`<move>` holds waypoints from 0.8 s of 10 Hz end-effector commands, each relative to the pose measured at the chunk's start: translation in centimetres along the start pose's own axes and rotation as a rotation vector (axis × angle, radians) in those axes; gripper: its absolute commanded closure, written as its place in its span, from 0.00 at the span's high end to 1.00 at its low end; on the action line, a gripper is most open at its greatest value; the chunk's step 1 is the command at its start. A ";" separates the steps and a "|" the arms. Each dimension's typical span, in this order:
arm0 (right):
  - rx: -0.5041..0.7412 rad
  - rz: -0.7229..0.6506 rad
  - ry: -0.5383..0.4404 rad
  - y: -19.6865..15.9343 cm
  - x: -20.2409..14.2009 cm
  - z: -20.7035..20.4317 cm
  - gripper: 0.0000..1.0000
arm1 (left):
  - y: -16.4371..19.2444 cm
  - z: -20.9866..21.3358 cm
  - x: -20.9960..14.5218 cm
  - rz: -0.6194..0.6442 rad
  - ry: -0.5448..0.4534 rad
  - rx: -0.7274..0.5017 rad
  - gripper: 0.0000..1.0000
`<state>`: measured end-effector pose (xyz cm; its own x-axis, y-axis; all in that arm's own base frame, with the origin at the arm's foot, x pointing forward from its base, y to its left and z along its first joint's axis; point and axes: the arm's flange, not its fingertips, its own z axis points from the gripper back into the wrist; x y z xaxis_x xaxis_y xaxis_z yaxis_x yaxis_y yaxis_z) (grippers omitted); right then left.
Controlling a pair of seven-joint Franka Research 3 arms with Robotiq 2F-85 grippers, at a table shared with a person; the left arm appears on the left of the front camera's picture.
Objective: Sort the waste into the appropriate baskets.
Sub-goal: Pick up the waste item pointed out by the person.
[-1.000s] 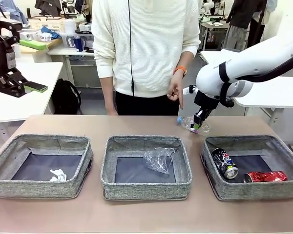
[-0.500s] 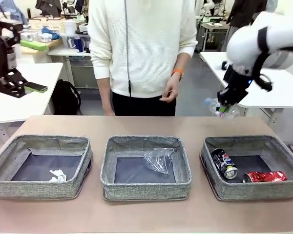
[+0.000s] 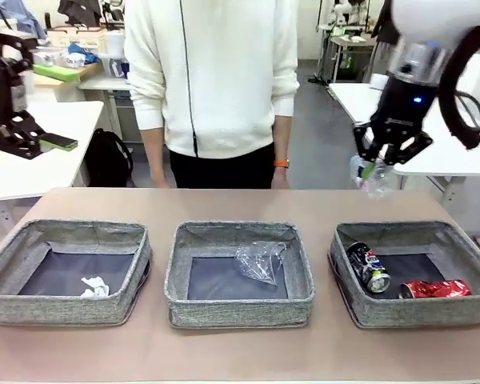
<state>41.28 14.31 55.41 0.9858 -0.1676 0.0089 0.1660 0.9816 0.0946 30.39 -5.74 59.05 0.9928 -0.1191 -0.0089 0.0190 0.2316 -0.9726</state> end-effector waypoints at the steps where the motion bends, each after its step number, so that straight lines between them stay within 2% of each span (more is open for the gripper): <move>1: 0.075 -0.007 0.016 -2.1 1.5 0.3 0.00 | -0.5 0.0 -0.1 0.007 0.000 -0.026 0.90; 2: 0.075 -0.007 0.016 -2.1 1.5 0.3 0.00 | -0.5 0.0 -0.1 0.007 0.000 -0.026 0.90; 3: -0.008 0.003 0.001 0.6 -0.2 -0.2 0.19 | -0.5 0.0 -0.1 0.007 0.000 -0.026 0.90; 4: -0.059 0.005 0.022 2.2 -0.2 -0.6 0.19 | -0.5 0.0 -0.1 0.007 0.000 -0.026 0.90; 5: -0.111 -0.030 0.013 4.3 -0.6 0.8 0.19 | -0.5 0.0 -0.1 0.007 0.000 -0.026 0.90; 7: -0.110 -0.048 -0.025 7.8 -3.0 5.5 0.19 | -0.5 0.0 -0.1 0.007 0.000 -0.026 0.90; 8: -0.122 -0.116 0.060 10.2 -4.5 8.3 0.19 | -0.5 0.0 -0.1 0.007 0.000 -0.026 0.90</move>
<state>38.03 22.52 61.39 0.9785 -0.2061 0.0087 0.2062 0.9785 -0.0047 30.39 -5.76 59.04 0.9928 -0.1192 -0.0092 0.0189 0.2321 -0.9725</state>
